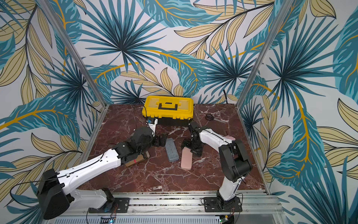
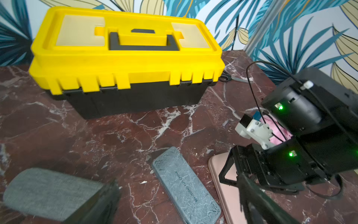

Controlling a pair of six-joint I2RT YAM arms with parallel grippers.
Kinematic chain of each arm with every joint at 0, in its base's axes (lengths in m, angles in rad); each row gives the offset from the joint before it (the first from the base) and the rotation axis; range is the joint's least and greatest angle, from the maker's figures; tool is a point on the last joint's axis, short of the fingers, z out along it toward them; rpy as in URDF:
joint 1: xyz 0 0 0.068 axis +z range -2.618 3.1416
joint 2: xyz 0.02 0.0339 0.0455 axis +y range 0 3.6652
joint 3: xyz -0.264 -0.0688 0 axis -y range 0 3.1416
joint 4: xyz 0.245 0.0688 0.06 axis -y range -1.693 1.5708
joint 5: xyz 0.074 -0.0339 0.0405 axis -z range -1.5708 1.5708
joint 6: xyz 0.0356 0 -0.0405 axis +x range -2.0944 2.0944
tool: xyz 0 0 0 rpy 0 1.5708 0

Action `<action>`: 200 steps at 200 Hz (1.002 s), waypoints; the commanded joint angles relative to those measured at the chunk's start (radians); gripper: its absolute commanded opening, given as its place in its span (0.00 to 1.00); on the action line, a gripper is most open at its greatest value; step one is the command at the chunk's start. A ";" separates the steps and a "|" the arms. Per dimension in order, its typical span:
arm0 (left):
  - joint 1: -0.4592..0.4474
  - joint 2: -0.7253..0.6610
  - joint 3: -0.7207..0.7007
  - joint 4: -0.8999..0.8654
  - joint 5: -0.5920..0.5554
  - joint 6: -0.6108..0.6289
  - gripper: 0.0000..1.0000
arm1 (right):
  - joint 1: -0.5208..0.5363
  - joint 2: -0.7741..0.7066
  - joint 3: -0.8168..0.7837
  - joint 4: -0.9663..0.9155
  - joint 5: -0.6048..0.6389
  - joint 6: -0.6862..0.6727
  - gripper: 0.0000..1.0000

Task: Wipe the eyeglass case
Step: Move the eyeglass case from the center of the board, then pick up the cleaning item at the center of the board.

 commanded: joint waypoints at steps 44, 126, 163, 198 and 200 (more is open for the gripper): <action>-0.078 0.206 0.080 0.071 0.175 -0.039 0.89 | -0.186 -0.167 0.052 -0.201 0.631 -0.199 0.97; -0.156 0.332 0.121 0.097 0.248 -0.093 0.89 | -0.391 0.245 0.283 -0.200 0.632 -0.221 0.94; -0.175 0.384 0.147 0.112 0.294 -0.130 0.89 | -0.407 0.314 0.252 -0.156 0.557 -0.219 0.63; -0.213 0.479 0.214 0.067 0.303 -0.149 0.91 | -0.372 0.143 0.215 -0.180 0.625 -0.229 0.19; -0.217 0.487 0.219 0.064 0.306 -0.149 0.92 | -0.369 0.130 0.212 -0.187 0.630 -0.230 0.18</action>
